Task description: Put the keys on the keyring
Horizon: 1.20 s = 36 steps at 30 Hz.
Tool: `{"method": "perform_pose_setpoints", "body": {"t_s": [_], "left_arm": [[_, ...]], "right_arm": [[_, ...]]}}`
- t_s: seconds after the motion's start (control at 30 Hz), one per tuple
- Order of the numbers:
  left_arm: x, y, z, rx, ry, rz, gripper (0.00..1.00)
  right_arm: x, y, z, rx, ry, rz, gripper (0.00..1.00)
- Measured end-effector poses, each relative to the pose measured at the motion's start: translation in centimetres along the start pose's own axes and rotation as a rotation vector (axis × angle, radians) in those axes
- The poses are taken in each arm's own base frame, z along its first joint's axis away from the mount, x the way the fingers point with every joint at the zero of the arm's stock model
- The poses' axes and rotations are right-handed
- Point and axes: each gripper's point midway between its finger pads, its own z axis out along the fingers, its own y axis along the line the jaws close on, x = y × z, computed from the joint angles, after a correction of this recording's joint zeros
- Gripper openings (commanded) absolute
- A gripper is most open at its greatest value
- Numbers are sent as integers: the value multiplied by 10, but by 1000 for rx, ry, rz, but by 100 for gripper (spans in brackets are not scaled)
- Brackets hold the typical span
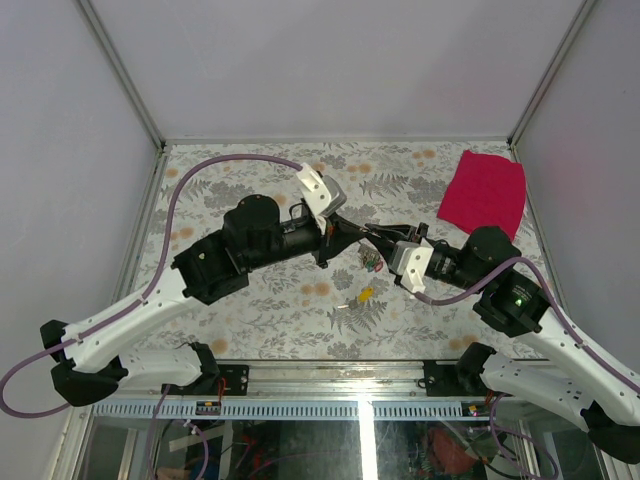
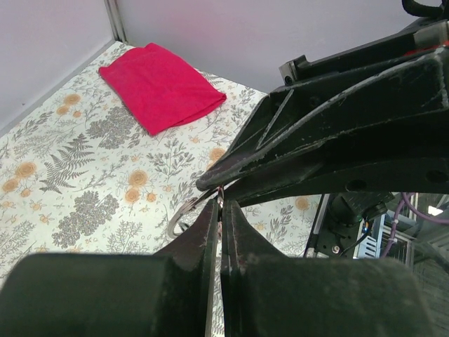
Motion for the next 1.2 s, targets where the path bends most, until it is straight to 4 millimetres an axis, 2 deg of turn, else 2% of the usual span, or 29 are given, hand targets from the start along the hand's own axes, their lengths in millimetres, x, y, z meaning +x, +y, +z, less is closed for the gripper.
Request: {"method": "perform_pose_setpoints", "body": {"t_s": [0.2,0.77,0.97,1.2], "left_arm": [[4,0,1,-1,15,-2,0],[8,1,3,-4,30,-4,0],[9,2,3,-6,31,-4,0],[10,3,4,-14,35,-5,0]], "right_arm": [[3,-1,0,0,12,-26,30],[8,0,-1,-12,37,-94,30],[9,0,-1,-14,39,-106,29],[13,1,2,-24,48,-111,21]]}}
